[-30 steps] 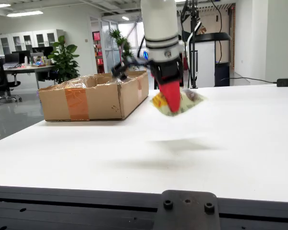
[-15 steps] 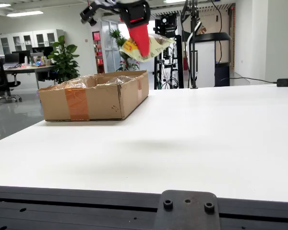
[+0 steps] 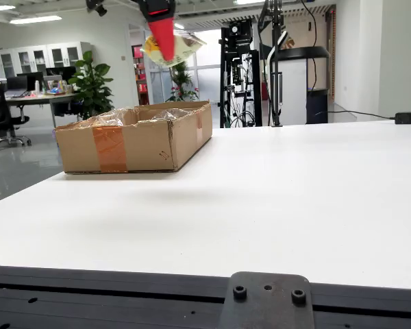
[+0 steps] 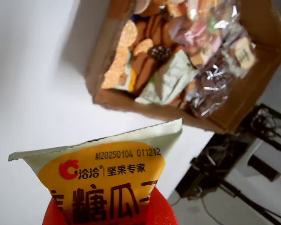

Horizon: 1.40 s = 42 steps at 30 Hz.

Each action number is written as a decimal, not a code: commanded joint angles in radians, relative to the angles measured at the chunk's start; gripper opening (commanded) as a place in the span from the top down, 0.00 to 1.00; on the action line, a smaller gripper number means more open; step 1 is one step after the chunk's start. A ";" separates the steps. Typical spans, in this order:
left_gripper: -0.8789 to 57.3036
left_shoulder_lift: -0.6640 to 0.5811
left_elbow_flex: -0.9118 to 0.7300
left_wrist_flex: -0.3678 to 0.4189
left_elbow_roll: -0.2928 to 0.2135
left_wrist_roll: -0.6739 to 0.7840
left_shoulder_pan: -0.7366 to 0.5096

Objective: Grasp a snack and put it in the bin.

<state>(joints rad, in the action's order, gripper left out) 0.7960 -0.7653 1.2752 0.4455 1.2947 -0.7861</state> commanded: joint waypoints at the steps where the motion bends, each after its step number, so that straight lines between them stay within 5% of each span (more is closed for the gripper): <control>1: 0.68 -0.008 0.001 -0.001 0.006 -0.082 0.057; 11: 0.68 -0.028 0.005 -0.020 0.058 -0.209 0.182; 20: 0.68 -0.037 0.009 -0.127 0.114 -0.253 0.256; 36: 0.66 0.148 0.208 -0.251 0.103 -0.340 0.346; 42: 0.42 0.196 0.233 -0.248 0.088 -0.356 0.356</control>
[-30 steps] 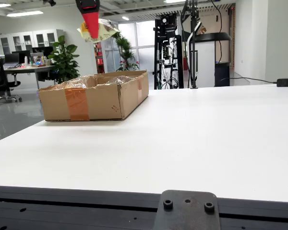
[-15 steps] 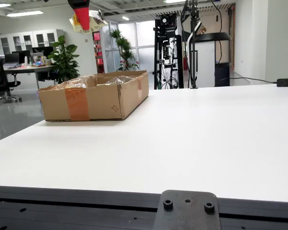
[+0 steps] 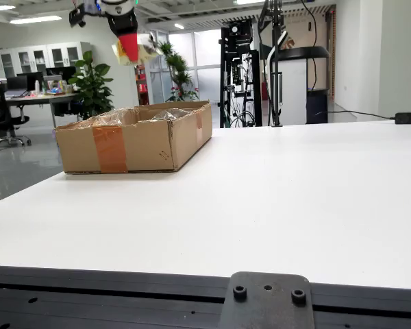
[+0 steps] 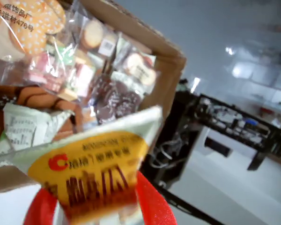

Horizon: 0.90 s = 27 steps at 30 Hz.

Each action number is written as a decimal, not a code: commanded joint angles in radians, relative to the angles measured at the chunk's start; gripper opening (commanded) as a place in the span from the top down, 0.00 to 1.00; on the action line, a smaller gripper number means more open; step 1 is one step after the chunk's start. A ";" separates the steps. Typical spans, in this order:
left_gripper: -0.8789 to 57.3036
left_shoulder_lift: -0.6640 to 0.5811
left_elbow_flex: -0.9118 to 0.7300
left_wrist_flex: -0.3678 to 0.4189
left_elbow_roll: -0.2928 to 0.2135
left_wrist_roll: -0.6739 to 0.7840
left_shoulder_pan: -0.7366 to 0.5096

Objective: Grasp a snack and put it in the bin.

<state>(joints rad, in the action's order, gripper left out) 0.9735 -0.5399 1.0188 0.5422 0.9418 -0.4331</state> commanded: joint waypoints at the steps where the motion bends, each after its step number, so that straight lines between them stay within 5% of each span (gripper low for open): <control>1: 0.39 0.023 0.011 0.012 -0.010 -0.005 0.004; 10: 0.30 0.076 0.087 0.075 -0.015 -0.032 -0.003; 27: 0.63 0.277 0.514 0.246 -0.036 -0.222 -0.184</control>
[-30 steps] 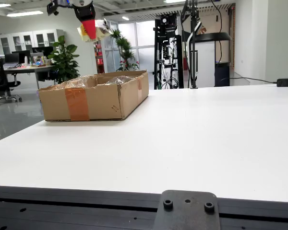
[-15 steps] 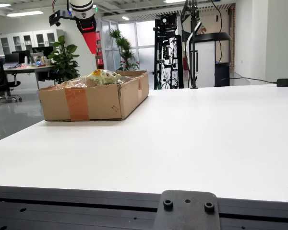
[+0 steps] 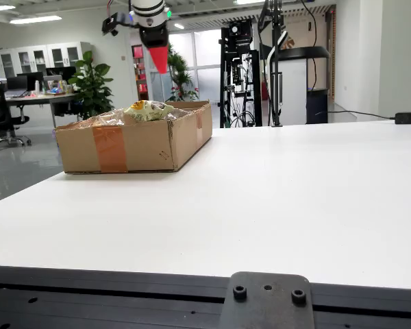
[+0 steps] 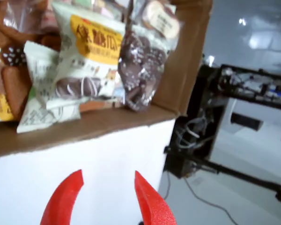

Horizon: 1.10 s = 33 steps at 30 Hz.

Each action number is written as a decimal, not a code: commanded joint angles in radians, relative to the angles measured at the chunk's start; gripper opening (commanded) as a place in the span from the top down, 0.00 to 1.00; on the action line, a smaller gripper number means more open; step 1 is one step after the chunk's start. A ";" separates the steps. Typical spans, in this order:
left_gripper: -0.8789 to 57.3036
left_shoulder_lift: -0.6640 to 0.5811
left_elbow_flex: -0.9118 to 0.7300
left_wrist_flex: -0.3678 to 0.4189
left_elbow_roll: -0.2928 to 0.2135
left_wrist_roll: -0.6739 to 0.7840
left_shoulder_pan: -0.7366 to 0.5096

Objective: Grasp a snack and put it in the bin.

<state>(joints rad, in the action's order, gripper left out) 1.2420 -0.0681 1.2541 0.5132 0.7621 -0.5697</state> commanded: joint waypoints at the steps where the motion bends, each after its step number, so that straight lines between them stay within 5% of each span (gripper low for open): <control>1: 0.65 0.010 0.053 0.013 -0.010 -0.057 -0.062; 16: 0.96 -0.007 0.097 0.051 -0.112 -0.230 -0.257; 33: 0.99 -0.410 -0.405 0.050 -0.167 -0.226 -0.427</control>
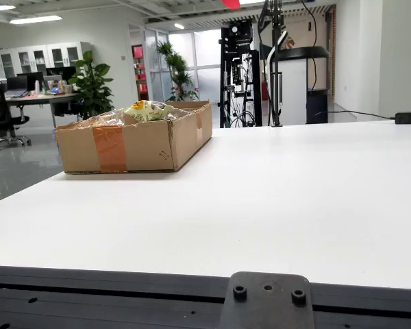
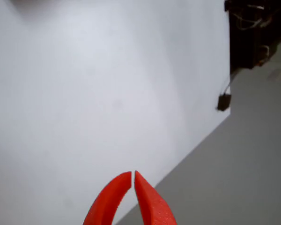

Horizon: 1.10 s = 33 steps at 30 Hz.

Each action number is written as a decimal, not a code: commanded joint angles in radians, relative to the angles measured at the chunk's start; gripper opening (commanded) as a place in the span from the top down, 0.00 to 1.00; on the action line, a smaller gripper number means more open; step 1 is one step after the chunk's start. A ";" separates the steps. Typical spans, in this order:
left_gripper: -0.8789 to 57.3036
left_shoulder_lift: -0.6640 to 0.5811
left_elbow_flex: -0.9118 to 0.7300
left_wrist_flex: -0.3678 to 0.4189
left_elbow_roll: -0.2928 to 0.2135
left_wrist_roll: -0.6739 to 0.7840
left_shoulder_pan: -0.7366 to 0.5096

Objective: Grasp a snack and put it in the bin.

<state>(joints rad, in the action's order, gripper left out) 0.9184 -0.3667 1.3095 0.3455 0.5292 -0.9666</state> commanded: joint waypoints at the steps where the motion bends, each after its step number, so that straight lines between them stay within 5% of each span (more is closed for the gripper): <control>1: 0.99 -0.112 -0.141 -0.007 0.000 0.009 -0.041; 10: 0.99 -0.262 -0.362 -0.014 -0.017 0.035 -0.167; 24: 0.99 -0.418 -0.579 -0.014 -0.192 -0.029 -0.304; 33: 0.99 -0.582 -0.742 -0.016 -0.241 -0.065 -0.314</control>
<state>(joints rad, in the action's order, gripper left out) 0.3670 -1.0840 1.2947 0.1099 0.4723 -1.2834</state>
